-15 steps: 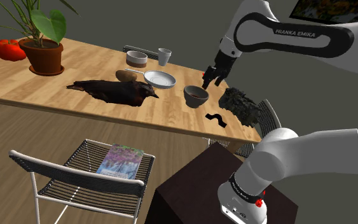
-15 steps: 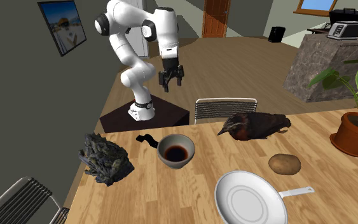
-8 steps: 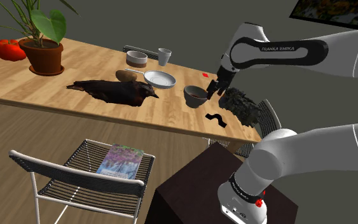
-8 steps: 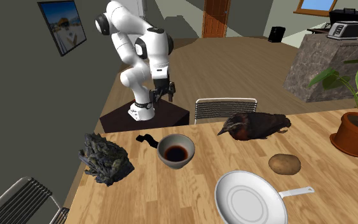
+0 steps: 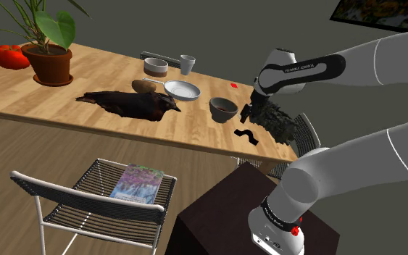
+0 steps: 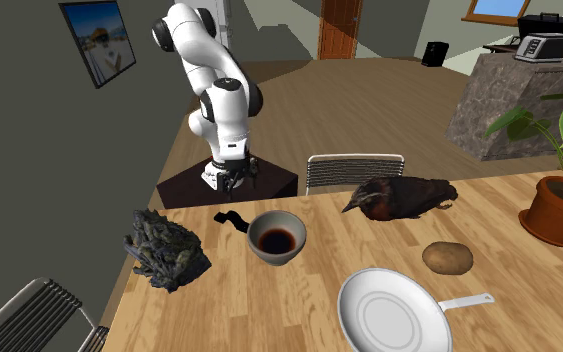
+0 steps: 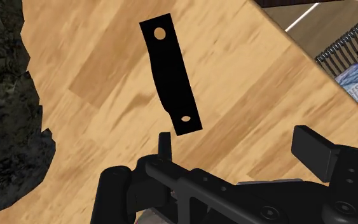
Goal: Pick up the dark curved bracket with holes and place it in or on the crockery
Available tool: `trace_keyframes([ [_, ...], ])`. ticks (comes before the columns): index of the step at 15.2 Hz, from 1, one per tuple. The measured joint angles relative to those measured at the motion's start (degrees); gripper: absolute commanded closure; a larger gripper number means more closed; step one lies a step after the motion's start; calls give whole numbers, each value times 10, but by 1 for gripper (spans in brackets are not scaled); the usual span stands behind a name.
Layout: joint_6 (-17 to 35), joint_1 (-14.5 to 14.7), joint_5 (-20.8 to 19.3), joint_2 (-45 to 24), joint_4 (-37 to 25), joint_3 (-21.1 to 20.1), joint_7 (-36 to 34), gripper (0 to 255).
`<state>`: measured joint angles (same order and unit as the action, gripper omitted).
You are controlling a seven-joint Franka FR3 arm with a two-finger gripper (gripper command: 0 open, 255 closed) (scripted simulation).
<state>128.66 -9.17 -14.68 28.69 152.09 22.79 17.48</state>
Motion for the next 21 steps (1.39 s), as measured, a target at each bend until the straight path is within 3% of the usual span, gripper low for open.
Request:
trace_keyframes([
  [4,53,-6,-6,-55,0,35,33,0],
  [10,114,0,-1,-101,16,51,41,0],
  [17,129,0,0,-112,21,55,44,0],
  [18,129,0,0,-112,21,55,44,255],
  [21,129,0,0,-111,21,55,44,255],
])
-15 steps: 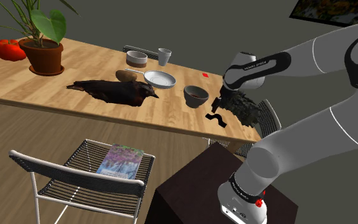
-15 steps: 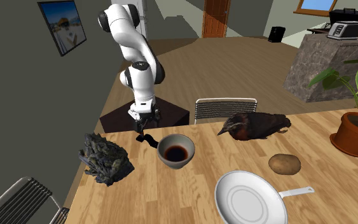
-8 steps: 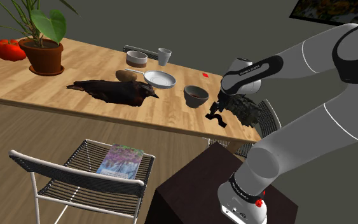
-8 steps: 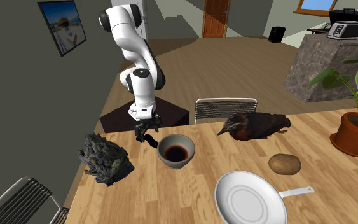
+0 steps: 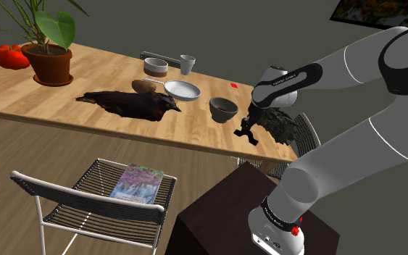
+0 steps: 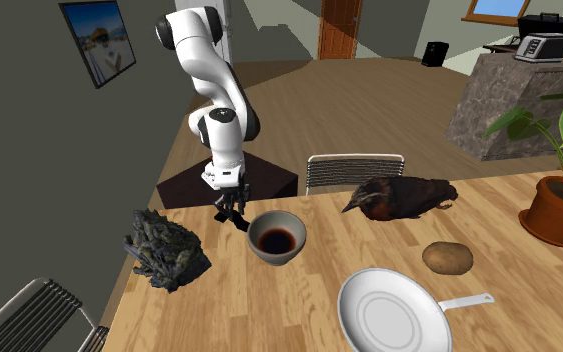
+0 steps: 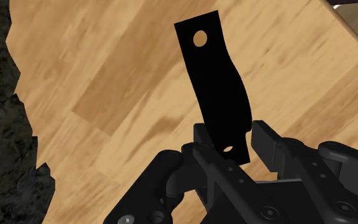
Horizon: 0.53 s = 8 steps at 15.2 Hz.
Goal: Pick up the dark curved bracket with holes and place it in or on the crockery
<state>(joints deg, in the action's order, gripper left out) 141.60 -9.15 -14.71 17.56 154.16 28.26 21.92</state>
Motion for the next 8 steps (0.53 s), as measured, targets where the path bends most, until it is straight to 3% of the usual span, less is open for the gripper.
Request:
trace_keyframes([
  [8,-5,0,0,3,-1,-1,0,255],
])
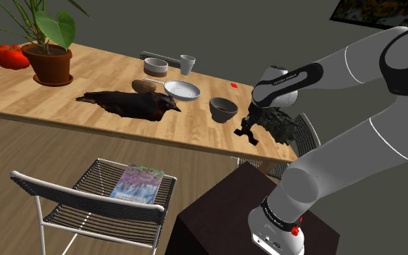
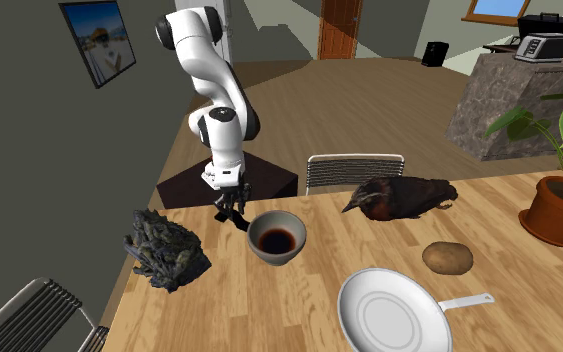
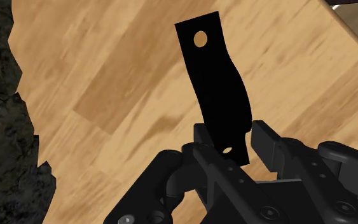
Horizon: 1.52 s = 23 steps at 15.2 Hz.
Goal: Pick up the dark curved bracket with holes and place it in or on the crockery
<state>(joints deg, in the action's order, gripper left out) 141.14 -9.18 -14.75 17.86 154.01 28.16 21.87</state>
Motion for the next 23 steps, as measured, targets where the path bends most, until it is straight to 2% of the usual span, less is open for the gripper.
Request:
trace_keyframes([
  [16,-150,-9,-4,92,-60,-32,-9,255],
  [17,-150,-9,-4,92,-60,-32,-9,0],
  [18,-150,-9,-4,92,-60,-32,-9,0],
  [19,-165,5,12,68,-80,-16,16,0],
  [22,-265,72,118,-89,-199,55,186,0],
  [23,-288,78,143,-127,-222,66,234,0],
])
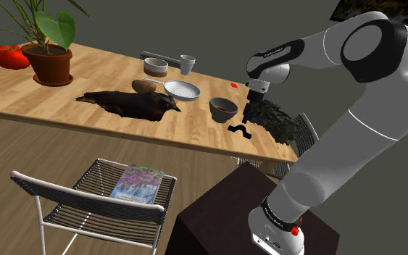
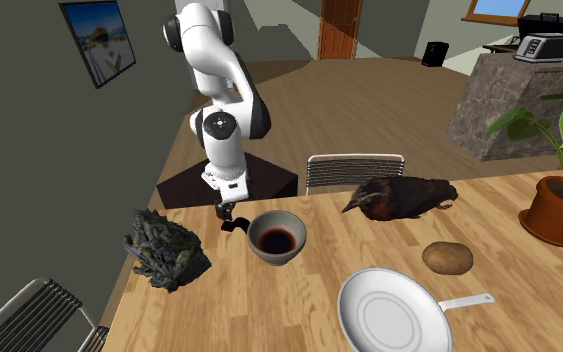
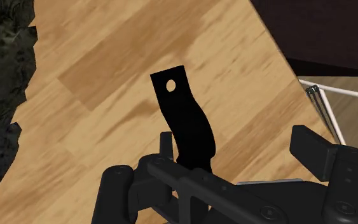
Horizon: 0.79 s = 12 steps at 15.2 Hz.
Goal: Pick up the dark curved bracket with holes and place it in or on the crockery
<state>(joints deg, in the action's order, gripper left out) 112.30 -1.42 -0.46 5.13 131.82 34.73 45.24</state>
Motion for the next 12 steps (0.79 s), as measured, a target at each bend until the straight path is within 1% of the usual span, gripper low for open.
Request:
trace_keyframes([
  [1,-10,1,12,-17,-8,3,23,0],
  [3,-7,2,23,-33,-6,5,43,0],
  [8,26,2,34,-50,18,6,56,0],
  [12,31,3,36,-52,22,5,56,0],
])
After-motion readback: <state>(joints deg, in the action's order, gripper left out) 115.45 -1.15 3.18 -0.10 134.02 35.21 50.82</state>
